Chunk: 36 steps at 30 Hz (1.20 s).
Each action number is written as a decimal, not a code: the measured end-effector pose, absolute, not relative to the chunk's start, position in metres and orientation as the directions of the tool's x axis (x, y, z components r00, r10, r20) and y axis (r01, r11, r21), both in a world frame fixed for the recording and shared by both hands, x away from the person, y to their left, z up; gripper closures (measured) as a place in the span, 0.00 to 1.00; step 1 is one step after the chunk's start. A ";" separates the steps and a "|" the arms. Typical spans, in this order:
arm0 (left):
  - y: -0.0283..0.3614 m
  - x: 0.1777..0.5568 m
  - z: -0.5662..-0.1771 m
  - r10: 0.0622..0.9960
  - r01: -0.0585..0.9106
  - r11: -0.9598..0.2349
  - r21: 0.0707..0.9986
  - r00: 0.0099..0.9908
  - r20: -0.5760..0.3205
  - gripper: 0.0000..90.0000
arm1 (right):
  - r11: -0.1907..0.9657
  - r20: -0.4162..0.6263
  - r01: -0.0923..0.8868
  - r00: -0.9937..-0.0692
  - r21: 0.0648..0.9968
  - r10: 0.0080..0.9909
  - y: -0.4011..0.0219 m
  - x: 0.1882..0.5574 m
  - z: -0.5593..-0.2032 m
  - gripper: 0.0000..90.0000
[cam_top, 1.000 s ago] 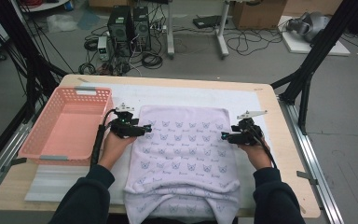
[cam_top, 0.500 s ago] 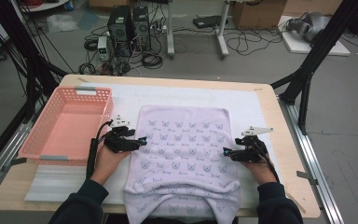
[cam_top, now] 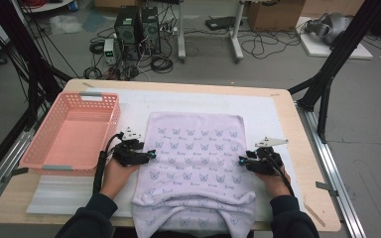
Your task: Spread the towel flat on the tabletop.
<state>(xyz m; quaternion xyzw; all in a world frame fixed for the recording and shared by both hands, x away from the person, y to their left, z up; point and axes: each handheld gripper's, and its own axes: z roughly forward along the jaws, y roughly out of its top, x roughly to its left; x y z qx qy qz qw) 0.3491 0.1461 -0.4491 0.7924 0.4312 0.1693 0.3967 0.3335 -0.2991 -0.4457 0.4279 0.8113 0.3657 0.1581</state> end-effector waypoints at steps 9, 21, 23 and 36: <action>0.145 0.351 -0.448 0.804 0.542 -0.320 0.777 0.589 -0.080 0.96 | 0.417 0.035 0.562 -0.624 0.715 0.781 -0.294 0.334 -0.443 0.96; 0.151 0.393 -0.448 0.877 0.584 -0.160 0.796 0.455 -0.157 0.96 | 0.353 0.003 0.538 -0.552 0.765 0.834 -0.300 0.368 -0.447 0.96; 0.152 0.403 -0.447 0.884 0.601 -0.126 0.789 0.429 -0.186 0.96 | 0.348 -0.006 0.531 -0.542 0.772 0.841 -0.298 0.377 -0.447 0.96; 0.157 0.388 -0.435 0.859 0.554 -0.134 0.822 0.479 -0.183 0.51 | 0.300 -0.029 0.494 -0.483 0.816 0.875 -0.299 0.380 -0.436 0.71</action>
